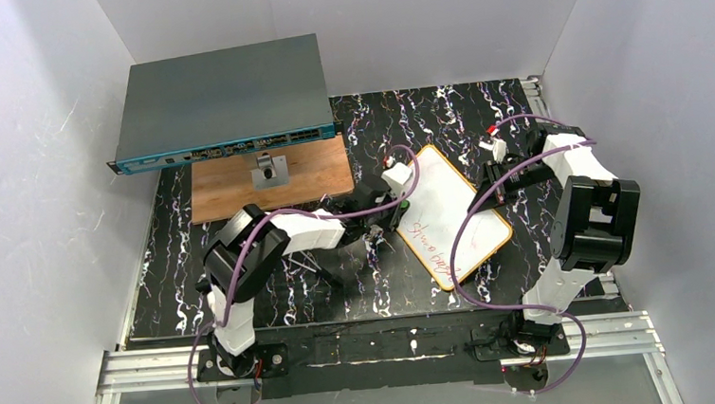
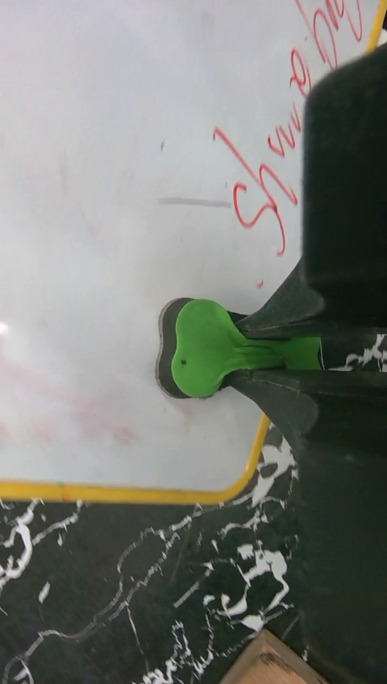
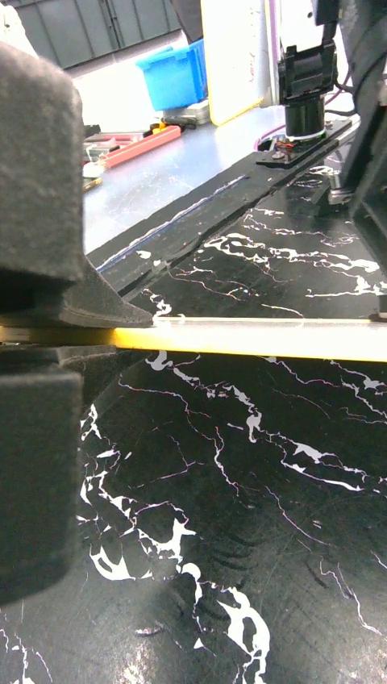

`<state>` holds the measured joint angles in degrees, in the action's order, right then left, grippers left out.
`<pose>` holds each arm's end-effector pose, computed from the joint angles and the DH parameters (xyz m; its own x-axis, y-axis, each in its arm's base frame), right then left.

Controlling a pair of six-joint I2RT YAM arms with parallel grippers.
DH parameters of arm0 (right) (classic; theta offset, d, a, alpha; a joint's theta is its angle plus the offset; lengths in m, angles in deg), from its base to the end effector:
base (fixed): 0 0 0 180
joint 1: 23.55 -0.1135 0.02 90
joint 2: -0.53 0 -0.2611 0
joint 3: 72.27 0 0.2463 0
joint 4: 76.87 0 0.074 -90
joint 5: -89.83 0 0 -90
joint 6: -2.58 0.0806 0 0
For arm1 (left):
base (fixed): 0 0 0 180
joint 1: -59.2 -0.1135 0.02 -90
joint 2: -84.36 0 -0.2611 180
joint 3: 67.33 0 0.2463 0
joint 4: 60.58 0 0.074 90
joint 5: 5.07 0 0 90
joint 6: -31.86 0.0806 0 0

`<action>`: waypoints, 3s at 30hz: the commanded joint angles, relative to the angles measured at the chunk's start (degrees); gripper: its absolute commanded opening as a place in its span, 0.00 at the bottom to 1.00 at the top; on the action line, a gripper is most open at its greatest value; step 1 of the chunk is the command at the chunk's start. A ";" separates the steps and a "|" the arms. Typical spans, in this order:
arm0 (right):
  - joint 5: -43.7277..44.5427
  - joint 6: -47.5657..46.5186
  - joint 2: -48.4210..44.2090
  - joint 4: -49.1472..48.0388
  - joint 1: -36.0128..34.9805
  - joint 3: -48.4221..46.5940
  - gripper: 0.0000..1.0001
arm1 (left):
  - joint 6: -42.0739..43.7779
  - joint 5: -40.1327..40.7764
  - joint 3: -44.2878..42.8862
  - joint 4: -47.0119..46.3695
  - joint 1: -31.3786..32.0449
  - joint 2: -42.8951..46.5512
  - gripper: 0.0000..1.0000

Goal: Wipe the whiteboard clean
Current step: Erase the whiteboard at the center of the board.

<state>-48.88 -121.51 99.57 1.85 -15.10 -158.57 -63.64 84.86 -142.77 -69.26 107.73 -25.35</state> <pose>0.3037 0.0161 0.1899 -0.8839 -0.2426 -0.3999 -0.4582 0.6206 0.6363 0.2986 -0.3380 0.1538 -0.3566 0.2588 -0.8977 0.7192 0.6894 -0.0870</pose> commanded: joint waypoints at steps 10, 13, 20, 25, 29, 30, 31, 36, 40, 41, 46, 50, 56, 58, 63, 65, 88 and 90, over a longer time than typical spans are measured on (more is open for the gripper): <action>0.90 -7.53 -1.46 1.65 -2.31 1.38 0.01 | -5.56 -5.88 -9.52 9.72 -6.26 -2.93 0.00; 0.90 -7.55 -1.57 1.51 -2.33 1.37 0.01 | -0.59 -10.88 -11.90 9.29 -6.35 -2.98 0.00; -0.01 -9.14 -1.48 2.57 -2.64 1.28 0.01 | 3.13 -22.34 -4.43 8.24 -0.26 -2.52 0.00; 0.22 -9.66 -2.71 1.91 -2.65 1.97 0.01 | -0.14 -9.51 -2.32 11.69 -2.15 2.90 0.00; -0.14 -10.03 -3.02 1.94 -2.71 2.06 0.01 | 1.56 -8.40 0.16 11.98 -0.90 5.40 0.00; -0.20 -10.11 -3.06 1.91 -2.69 2.07 0.01 | 2.21 -7.88 0.89 11.91 -0.23 5.85 0.00; -0.19 -10.12 -3.06 1.93 -2.66 2.07 0.01 | 2.95 -7.30 1.52 11.66 0.46 6.24 0.00; -0.45 -10.31 -3.28 1.92 -2.74 2.16 0.01 | 3.44 -3.61 5.46 7.77 3.36 8.15 0.00; -0.73 -10.47 -3.55 1.96 -2.82 2.24 0.01 | 2.22 -0.82 6.89 5.80 3.37 9.26 0.00; -0.71 -10.55 -3.64 1.94 -2.84 2.29 0.01 | 1.67 0.99 6.61 5.85 3.03 9.33 0.00; -0.84 -10.56 -4.69 1.53 -2.83 2.87 0.01 | -4.87 -2.35 5.80 4.41 -0.47 9.38 0.00; -1.04 -10.63 -5.22 1.28 -2.97 2.99 0.01 | -5.97 -4.50 5.59 4.14 -0.90 8.75 0.00; -1.32 -10.74 -5.87 0.90 -3.00 3.21 0.01 | -0.74 -5.88 7.37 2.99 2.60 9.13 0.00; -1.51 -10.91 -5.79 0.98 -3.00 3.13 0.01 | -0.07 -6.13 7.55 2.37 4.52 8.80 0.00; -1.68 -11.00 -6.04 1.05 -3.09 3.23 0.01 | -0.28 -3.44 9.70 -3.02 7.44 7.53 0.00; -1.65 -11.07 -6.06 1.07 -3.09 3.21 0.01 | -0.39 -1.89 11.14 -5.96 8.02 7.44 0.00; -2.27 -11.27 -5.85 1.21 -3.17 3.17 0.01 | -1.08 -3.58 15.39 -14.42 8.22 7.10 0.00; -2.27 -11.32 -5.94 1.14 -3.19 3.21 0.01 | -1.80 -2.60 15.03 -15.06 9.99 6.02 0.00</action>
<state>-48.29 -126.49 95.70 4.78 -17.13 -155.82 -65.94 85.84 -127.14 -81.74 112.17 -17.75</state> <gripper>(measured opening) 0.076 0.099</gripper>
